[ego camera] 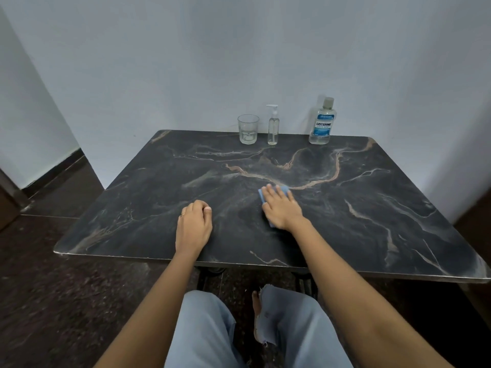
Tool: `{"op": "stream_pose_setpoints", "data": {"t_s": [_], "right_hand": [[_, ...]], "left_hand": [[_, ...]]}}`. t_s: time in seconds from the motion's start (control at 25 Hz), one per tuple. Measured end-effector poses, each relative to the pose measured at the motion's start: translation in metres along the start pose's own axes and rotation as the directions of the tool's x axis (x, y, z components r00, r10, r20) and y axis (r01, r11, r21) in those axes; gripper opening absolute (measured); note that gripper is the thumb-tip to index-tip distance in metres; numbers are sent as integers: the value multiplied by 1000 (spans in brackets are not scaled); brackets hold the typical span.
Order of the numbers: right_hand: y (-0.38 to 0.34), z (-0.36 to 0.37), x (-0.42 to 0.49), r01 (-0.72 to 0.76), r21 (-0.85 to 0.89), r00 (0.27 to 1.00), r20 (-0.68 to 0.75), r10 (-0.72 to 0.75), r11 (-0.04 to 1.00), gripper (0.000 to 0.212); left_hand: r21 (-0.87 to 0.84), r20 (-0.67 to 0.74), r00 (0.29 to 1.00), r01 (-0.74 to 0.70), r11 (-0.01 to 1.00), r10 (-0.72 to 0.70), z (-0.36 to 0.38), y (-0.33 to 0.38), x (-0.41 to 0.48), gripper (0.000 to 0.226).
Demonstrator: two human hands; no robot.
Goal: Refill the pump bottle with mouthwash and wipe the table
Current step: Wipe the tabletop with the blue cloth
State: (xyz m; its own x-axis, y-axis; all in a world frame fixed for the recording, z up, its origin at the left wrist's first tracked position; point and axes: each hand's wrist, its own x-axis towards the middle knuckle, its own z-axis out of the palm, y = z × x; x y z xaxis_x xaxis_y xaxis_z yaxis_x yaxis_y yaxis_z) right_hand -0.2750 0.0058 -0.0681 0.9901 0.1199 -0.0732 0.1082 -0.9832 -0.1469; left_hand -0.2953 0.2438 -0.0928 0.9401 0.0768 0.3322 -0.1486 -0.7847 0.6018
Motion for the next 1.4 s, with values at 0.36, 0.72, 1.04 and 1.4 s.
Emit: {"op": "stream_pose_setpoints", "data": {"t_s": [0.36,0.72,1.04,1.4], "right_hand": [[37,-15,19,-118,23,993,5,118,993,53],[-14,0,-37,623,-17,779,102,-618,782,52],[-33,12,-11,276,-24,961,-25,-277,961,52],[43,-5,-2,-60,38,990,-123,64,997,50]], "left_hand": [[-60,-39,999,11,998,-13,-1,3,0,19],[-171,-29,997,68,983,-74,-2,-5,3,17],[-86,-15,999,51,995,-52,2,-2,7,17],[-66,-16,999,31,997,-32,1,-1,4,18]]}}
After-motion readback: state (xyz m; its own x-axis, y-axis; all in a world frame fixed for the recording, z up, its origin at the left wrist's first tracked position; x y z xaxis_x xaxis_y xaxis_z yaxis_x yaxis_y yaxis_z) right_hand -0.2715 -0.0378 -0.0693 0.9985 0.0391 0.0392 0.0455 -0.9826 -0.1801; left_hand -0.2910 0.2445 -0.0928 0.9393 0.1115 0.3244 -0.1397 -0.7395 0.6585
